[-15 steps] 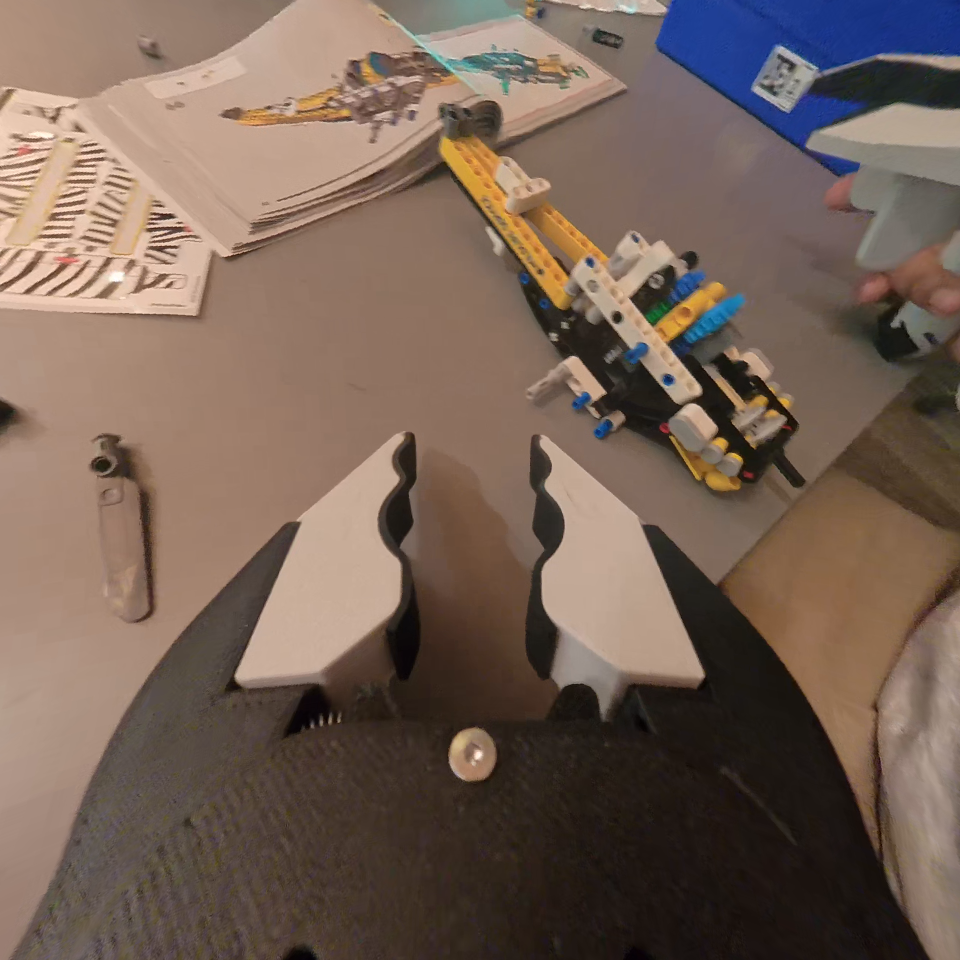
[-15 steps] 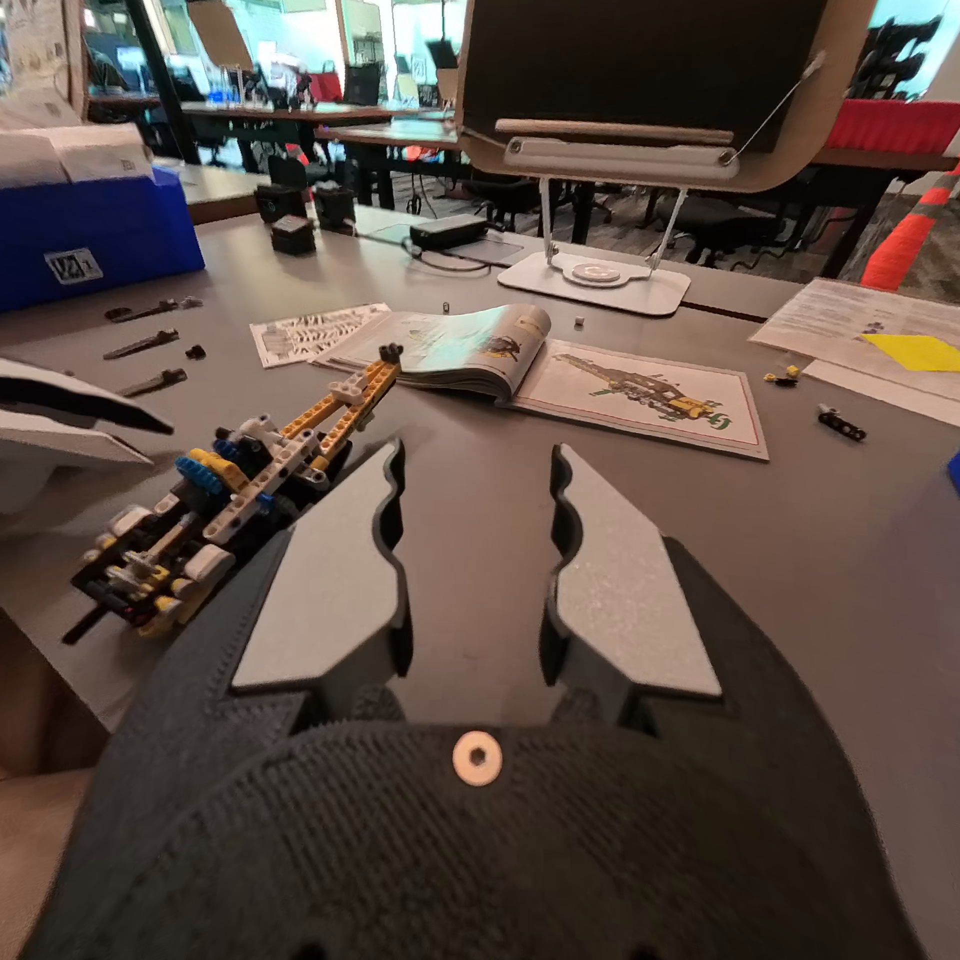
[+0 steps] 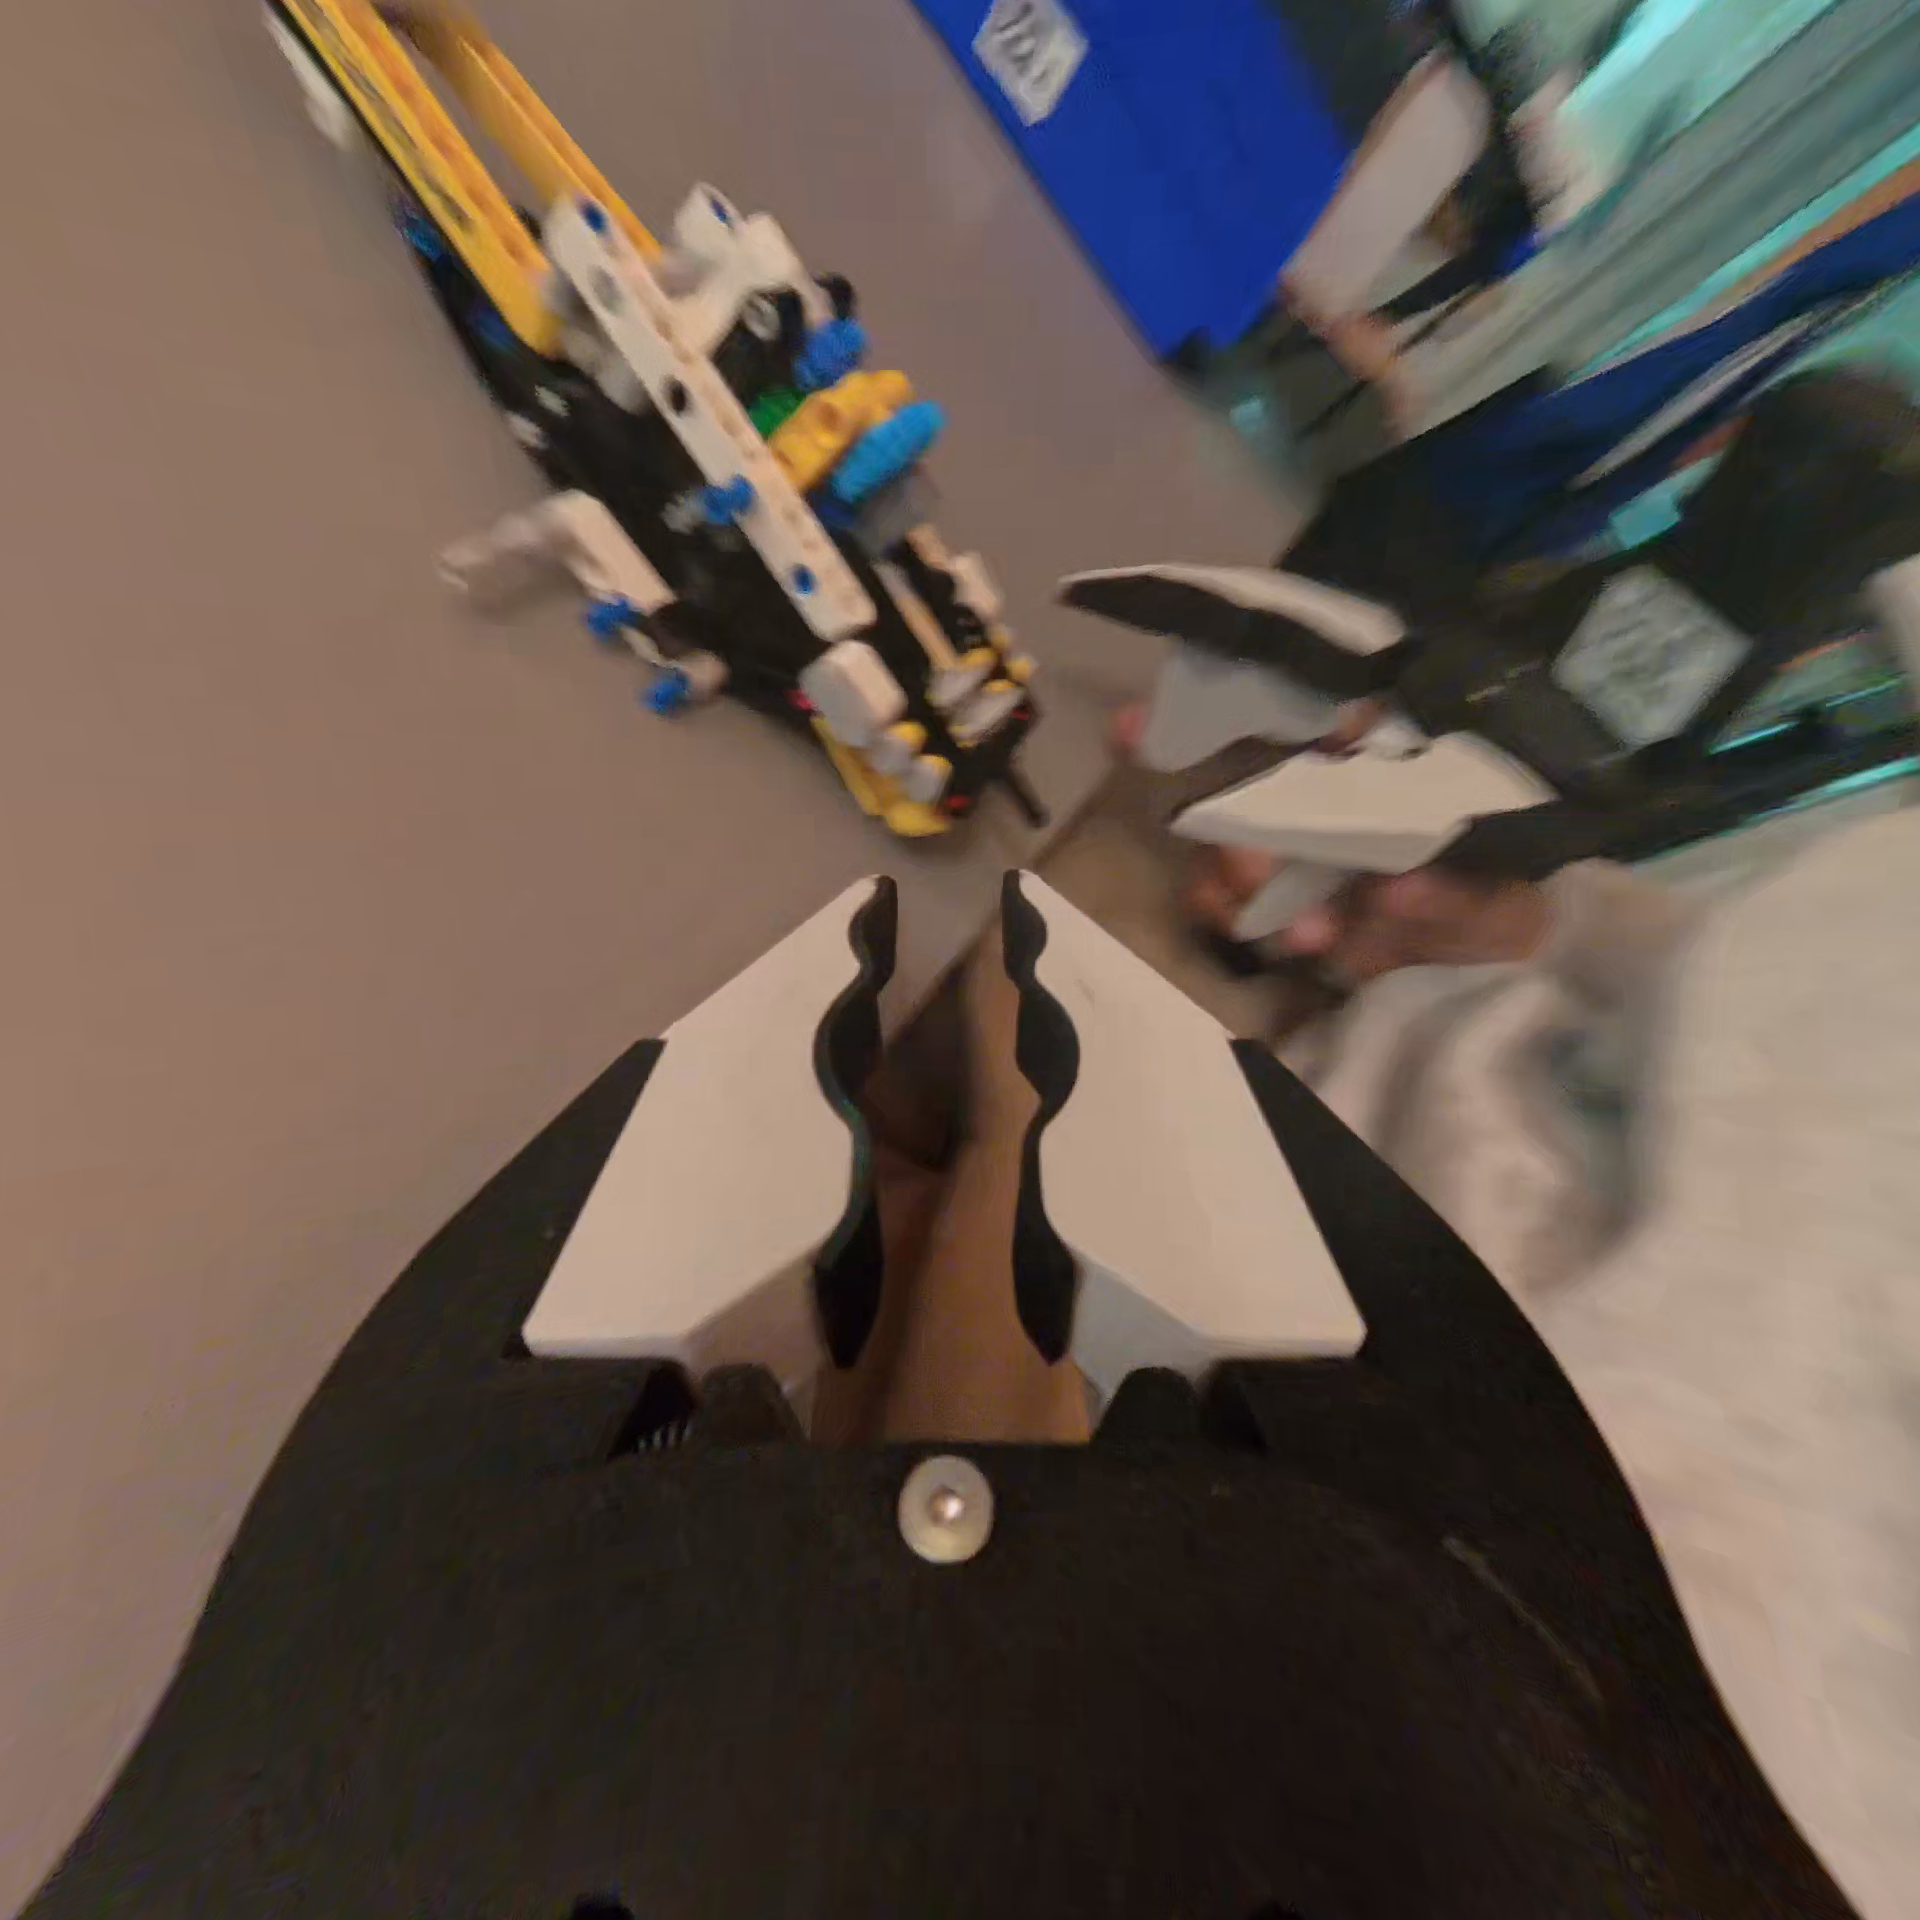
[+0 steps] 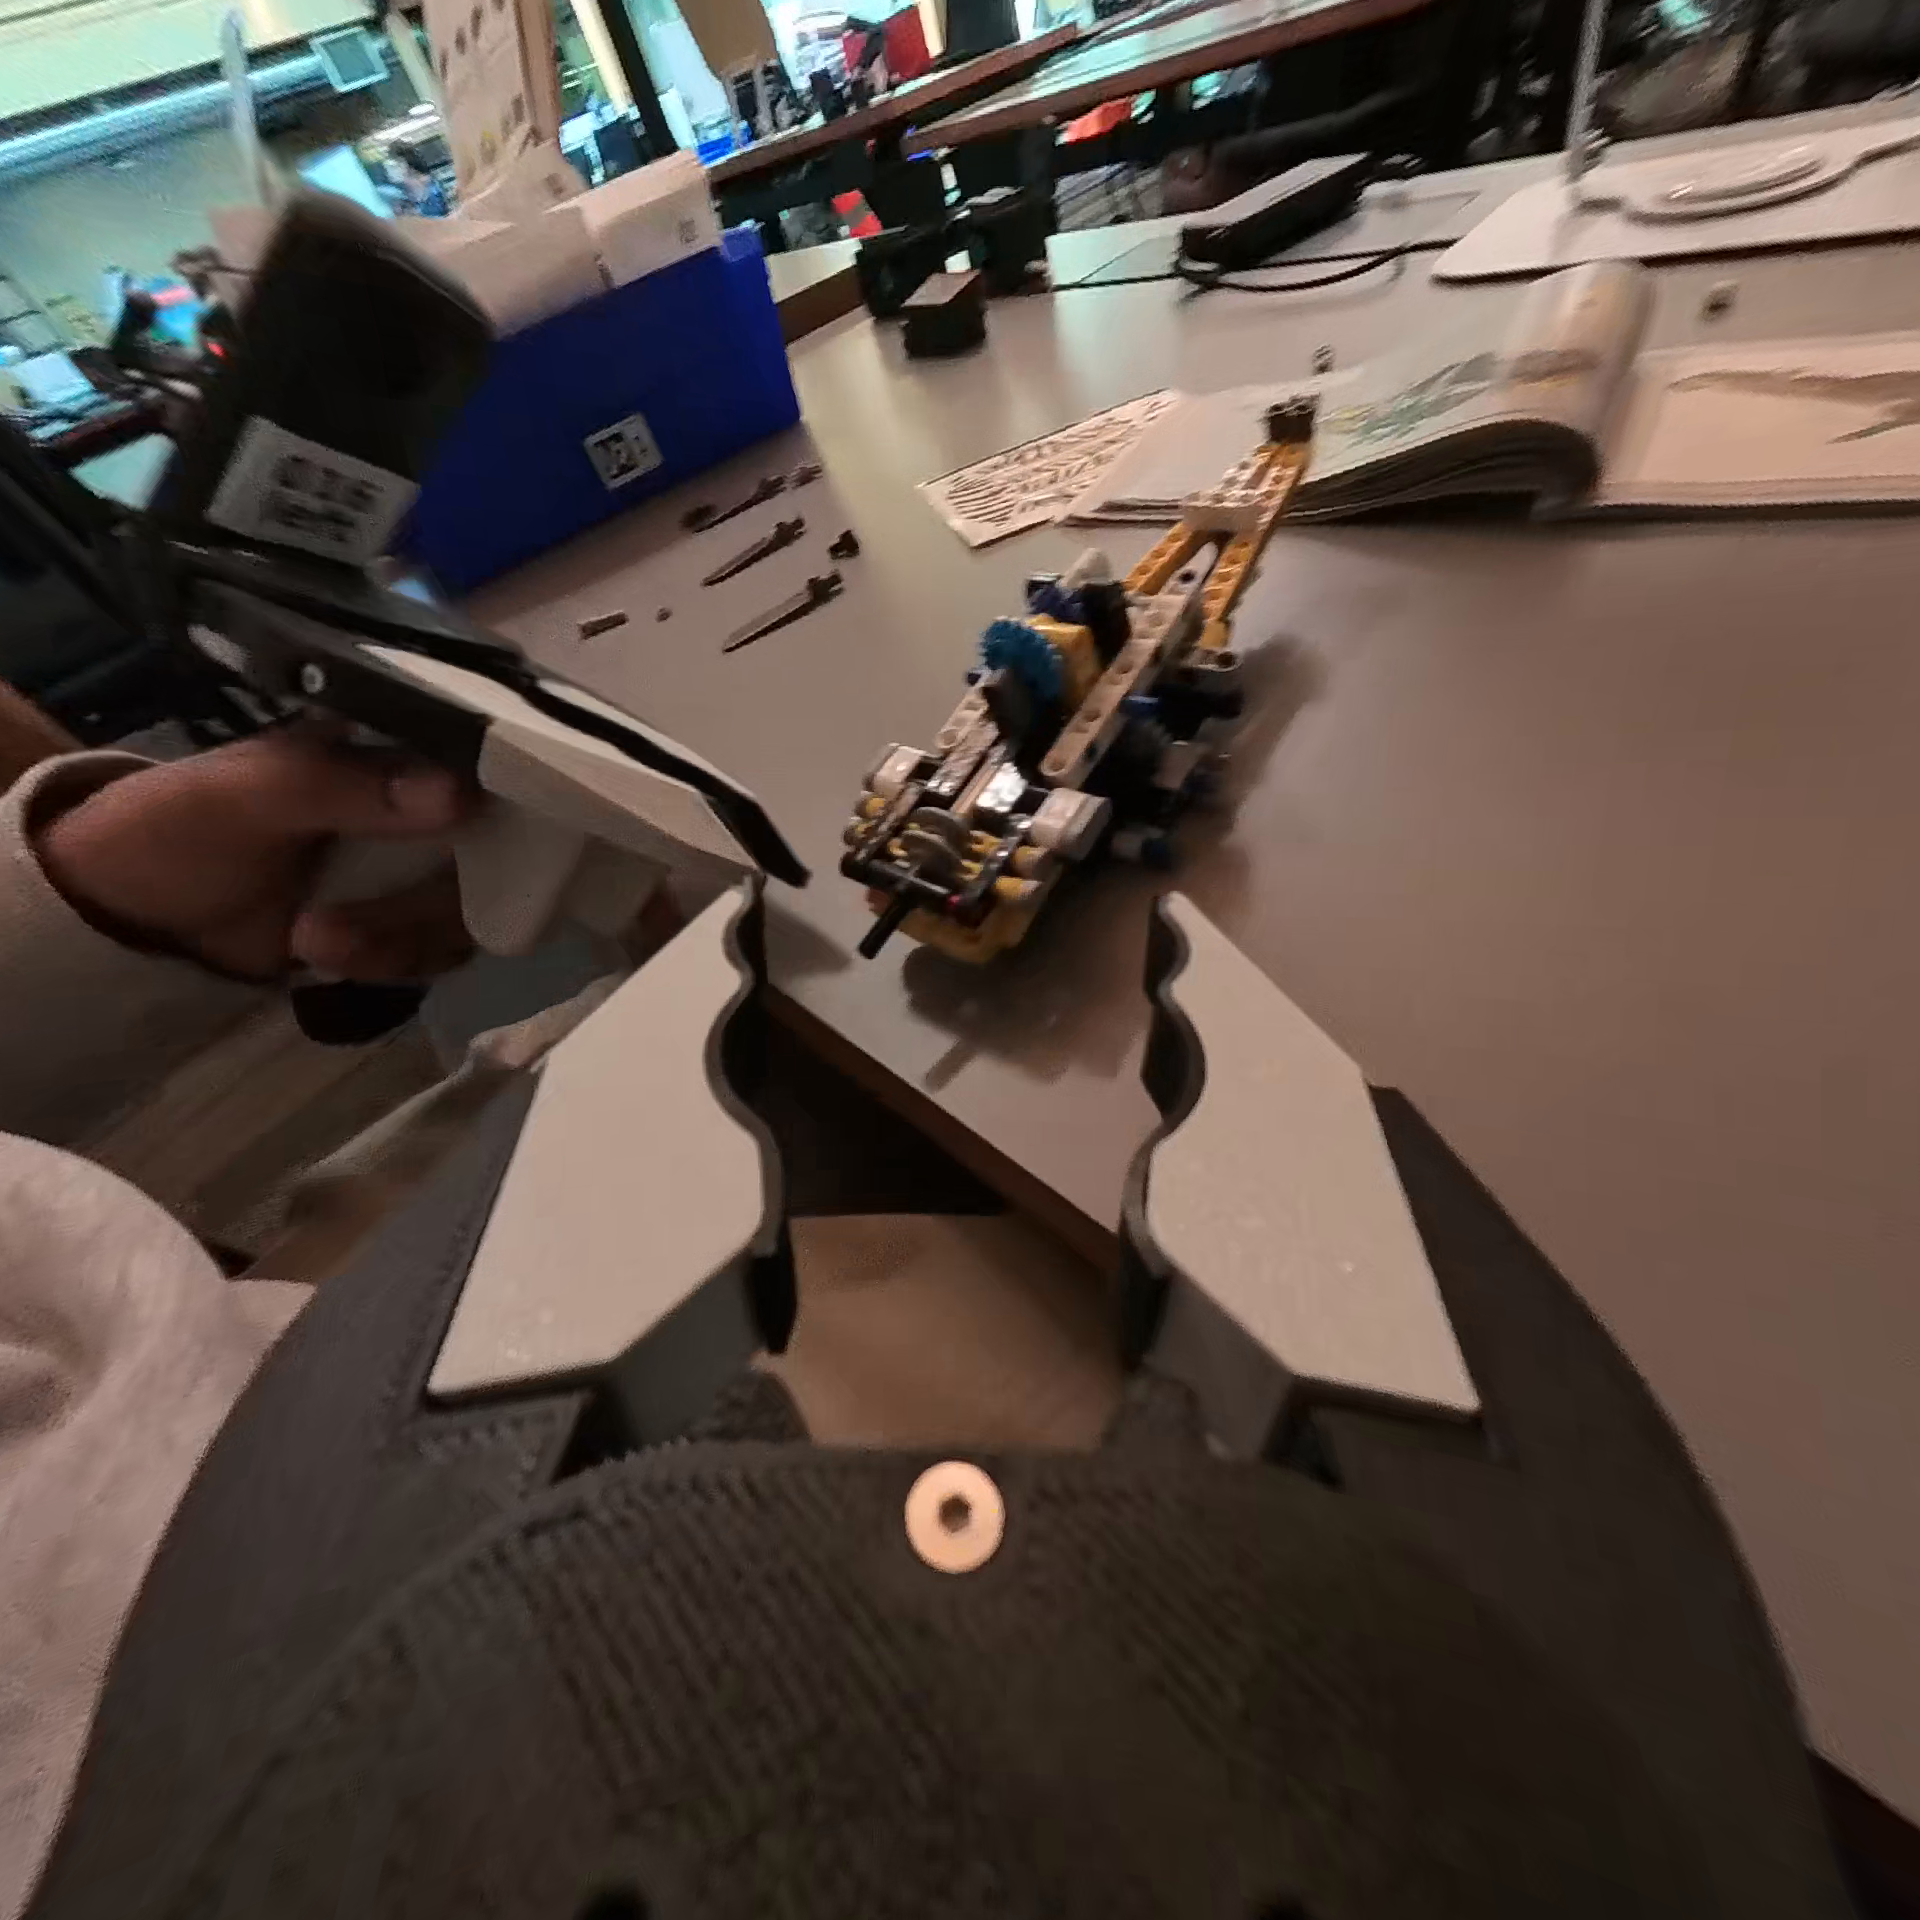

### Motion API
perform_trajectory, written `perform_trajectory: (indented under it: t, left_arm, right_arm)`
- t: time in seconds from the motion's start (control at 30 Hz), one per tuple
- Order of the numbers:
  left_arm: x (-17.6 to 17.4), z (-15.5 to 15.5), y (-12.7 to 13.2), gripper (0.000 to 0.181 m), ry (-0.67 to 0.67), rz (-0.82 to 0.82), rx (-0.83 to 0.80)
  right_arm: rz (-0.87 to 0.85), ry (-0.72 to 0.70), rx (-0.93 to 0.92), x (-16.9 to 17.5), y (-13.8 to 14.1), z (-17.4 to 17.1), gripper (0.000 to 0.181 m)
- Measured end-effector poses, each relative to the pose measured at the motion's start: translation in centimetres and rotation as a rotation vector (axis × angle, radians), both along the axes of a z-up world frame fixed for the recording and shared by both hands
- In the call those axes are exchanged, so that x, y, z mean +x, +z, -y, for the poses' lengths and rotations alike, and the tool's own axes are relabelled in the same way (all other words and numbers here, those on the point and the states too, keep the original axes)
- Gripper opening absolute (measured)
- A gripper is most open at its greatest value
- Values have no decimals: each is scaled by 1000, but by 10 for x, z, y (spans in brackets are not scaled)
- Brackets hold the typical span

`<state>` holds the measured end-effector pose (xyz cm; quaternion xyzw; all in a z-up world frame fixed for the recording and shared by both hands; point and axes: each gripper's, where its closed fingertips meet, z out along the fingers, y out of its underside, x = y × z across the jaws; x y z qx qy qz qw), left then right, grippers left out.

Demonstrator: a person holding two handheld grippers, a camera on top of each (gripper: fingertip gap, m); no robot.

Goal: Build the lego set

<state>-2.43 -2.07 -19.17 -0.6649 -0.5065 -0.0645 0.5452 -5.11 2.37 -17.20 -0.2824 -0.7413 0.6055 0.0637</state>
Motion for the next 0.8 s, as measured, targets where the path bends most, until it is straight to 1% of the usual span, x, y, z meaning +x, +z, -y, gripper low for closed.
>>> perform_trajectory:
  t: [0.03, 0.1, 0.17, 0.23, 0.3, 0.4, 0.63, 0.8]
  left_arm:
    - [3, -7, 5, 17, 7, 63, 123]
    - [0, -10, 5, 22, 68, 174, 288]
    - [-3, -9, 2, 24, 106, 256, 386]
    - [-7, -7, 5, 18, 126, 279, 467]
    - [-11, -8, 6, 17, 146, 278, 477]
    - [-14, -15, 5, 24, 159, 276, 466]
    - [-24, -16, 4, 10, 246, 233, 473]
    - [-23, -25, 3, 10, 226, 216, 459]
  right_arm:
    - [16, 22, -5, 3, -1, 4, 74]
    - [32, 48, -3, 8, -4, 9, 76]
    - [11, 62, 16, 10, -5, 11, 76]
    - [-26, 68, 33, 12, -5, 12, 77]
    - [-63, 68, 52, 13, -5, 13, 78]
    - [-87, 69, 83, 14, -8, 16, 81]
    - [-87, 65, 91, 13, -12, 17, 81]
    - [-79, 52, 75, 11, -10, 17, 82]
